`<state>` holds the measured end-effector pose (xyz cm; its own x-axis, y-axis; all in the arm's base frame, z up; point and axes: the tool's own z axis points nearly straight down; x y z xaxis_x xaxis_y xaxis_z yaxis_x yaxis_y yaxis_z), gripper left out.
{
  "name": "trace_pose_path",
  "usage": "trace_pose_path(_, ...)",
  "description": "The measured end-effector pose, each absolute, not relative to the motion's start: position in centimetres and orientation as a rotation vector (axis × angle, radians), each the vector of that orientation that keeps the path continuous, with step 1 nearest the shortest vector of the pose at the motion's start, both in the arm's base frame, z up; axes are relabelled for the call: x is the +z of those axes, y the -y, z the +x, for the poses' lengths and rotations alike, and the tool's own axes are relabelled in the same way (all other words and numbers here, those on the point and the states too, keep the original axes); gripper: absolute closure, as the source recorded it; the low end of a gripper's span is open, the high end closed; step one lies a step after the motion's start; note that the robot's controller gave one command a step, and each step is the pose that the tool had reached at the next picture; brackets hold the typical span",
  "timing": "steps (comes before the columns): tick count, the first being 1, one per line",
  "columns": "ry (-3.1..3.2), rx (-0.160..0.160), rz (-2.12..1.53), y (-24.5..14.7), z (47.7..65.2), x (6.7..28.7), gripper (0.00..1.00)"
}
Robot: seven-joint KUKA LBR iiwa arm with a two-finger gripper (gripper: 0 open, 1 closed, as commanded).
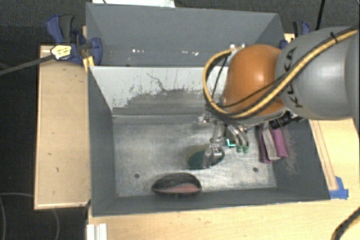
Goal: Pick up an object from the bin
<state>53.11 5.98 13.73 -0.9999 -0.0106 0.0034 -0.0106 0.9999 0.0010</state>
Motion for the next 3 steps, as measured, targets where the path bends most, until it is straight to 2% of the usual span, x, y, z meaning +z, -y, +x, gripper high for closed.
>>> trace_pose_path(1, 3.147, -0.004, -0.049, -5.8, 53.5, 7.0, 0.00)
trace_pose_path(2, 3.157, -0.006, -0.054, -5.8, 53.8, 7.5, 1.00)
trace_pose_path(3, 2.961, 0.002, 1.071, -5.7, 51.2, 23.6, 1.00)
